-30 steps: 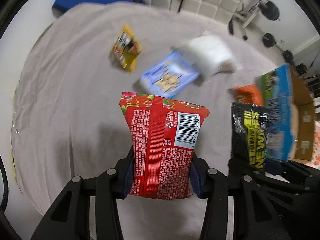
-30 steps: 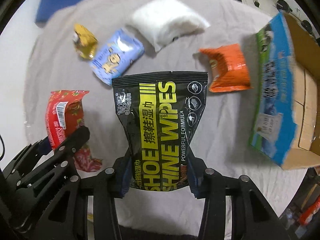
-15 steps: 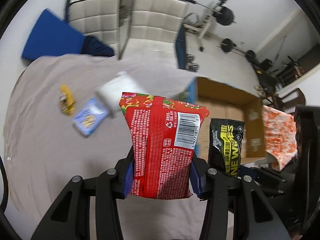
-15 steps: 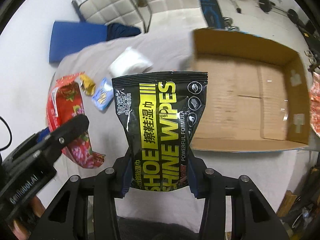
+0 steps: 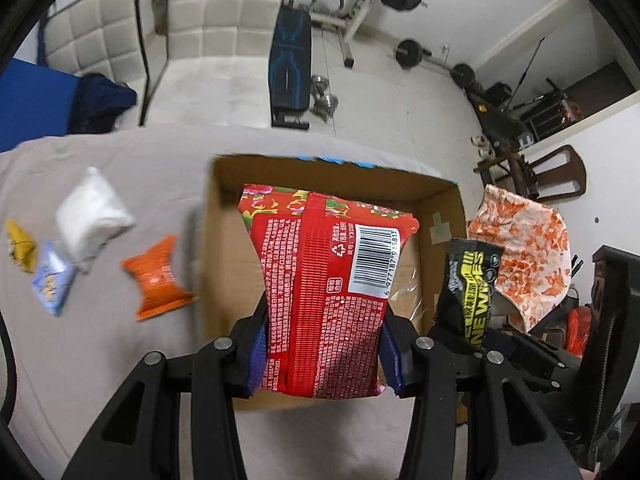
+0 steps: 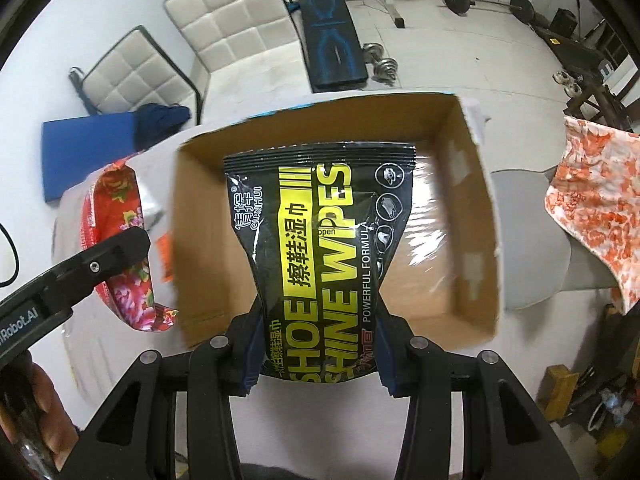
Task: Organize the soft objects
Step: 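Carry the red packet and black pack with both tools over the cardboard box, then lower both packs into the box and open both tools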
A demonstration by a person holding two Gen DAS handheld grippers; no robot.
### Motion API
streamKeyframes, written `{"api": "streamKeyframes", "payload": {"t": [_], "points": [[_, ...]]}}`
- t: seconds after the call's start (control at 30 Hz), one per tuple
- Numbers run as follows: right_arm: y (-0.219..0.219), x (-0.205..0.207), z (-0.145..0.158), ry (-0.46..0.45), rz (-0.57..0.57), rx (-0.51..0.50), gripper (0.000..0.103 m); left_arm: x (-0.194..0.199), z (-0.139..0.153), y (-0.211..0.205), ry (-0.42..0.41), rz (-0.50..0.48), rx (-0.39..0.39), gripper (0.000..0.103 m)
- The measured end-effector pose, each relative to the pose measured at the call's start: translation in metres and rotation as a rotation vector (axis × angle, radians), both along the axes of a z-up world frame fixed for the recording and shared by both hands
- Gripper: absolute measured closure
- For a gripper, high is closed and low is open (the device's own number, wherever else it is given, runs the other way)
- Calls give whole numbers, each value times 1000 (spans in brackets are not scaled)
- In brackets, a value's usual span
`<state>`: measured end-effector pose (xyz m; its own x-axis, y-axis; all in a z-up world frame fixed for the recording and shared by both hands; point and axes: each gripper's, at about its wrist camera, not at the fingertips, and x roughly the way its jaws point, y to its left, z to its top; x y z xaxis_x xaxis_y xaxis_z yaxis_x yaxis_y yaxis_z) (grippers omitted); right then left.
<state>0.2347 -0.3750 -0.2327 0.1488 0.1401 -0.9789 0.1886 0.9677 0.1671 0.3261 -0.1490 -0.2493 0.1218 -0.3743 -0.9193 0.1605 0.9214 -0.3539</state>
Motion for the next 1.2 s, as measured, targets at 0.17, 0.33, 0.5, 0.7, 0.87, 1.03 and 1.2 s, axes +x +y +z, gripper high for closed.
{"api": "streamKeyframes", "payload": {"t": [0.17,0.33,0.5,0.7,0.87,1.03,1.2], "points": [[-39,37,-47,44,20,5,55,31,-56,-41,123,19,-19,60],[-45,80,-107,89,49,-38,55,54,-101,-63,197,46,-12,60],[-48,102,-139,125,83,-63,55,69,-132,-77,262,45,-18,59],[-50,123,-158,148,97,-85,53,80,-152,-94,291,11,12,59],[-56,128,-164,162,97,-95,49,81,-156,-98,291,6,61,59],[-56,126,-164,165,90,-87,42,80,-153,-101,282,13,58,52],[-60,121,-158,158,75,-68,38,75,-143,-98,238,-3,89,33]]}}
